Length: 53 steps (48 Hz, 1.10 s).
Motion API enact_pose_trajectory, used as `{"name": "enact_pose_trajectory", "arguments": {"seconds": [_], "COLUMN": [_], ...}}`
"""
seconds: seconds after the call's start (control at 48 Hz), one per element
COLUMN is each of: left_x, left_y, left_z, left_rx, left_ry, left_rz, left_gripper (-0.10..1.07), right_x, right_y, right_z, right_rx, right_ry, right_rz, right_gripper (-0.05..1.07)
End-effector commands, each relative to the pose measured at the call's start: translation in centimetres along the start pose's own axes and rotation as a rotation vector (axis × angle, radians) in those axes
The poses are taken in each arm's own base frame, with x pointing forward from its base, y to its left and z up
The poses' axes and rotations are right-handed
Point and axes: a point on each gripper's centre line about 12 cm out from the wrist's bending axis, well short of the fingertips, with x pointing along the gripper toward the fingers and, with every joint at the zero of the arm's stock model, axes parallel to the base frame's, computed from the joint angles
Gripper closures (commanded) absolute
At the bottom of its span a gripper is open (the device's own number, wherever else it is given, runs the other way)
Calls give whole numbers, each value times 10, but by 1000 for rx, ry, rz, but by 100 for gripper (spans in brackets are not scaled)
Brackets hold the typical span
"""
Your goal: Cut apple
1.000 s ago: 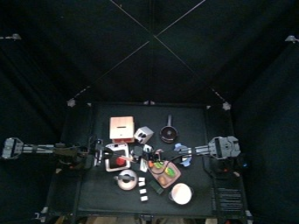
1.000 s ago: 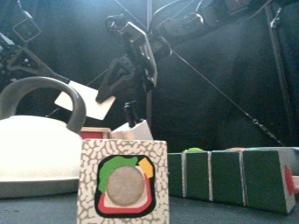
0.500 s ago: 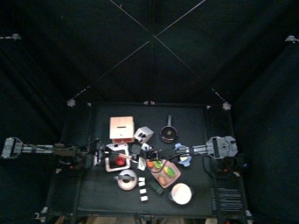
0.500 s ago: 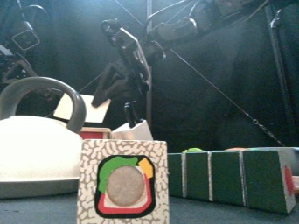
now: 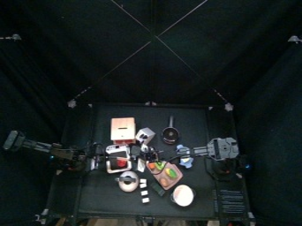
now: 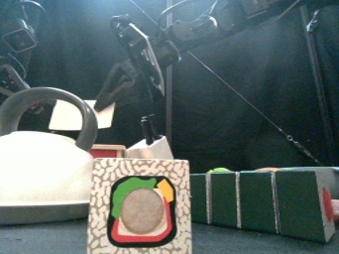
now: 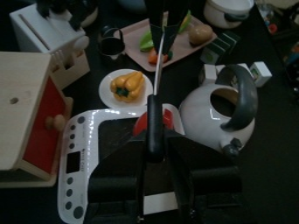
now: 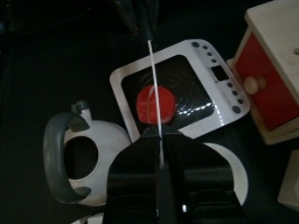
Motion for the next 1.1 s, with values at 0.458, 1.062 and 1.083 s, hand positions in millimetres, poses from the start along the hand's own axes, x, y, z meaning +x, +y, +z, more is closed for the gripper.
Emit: {"name": "enact_pose_trajectory", "arguments": {"seconds": [0.458,1.062,1.083], "left_x": [0,0,0], "left_y": [1,10,10], "left_z": [5,6,7], "left_rx": [-15,-39,-39], "left_ry": [-17,-23,-25], "left_rz": [-3,44,44], "left_gripper": [43,43,43], "right_x": [-2,3,3], "right_y": [5,8,8], "right_z": [21,23,23], "right_rx": [-2,-11,-10], "right_ry": [-64,-70,-70], "right_rz": [20,22,23], "right_gripper": [75,75,75]}}
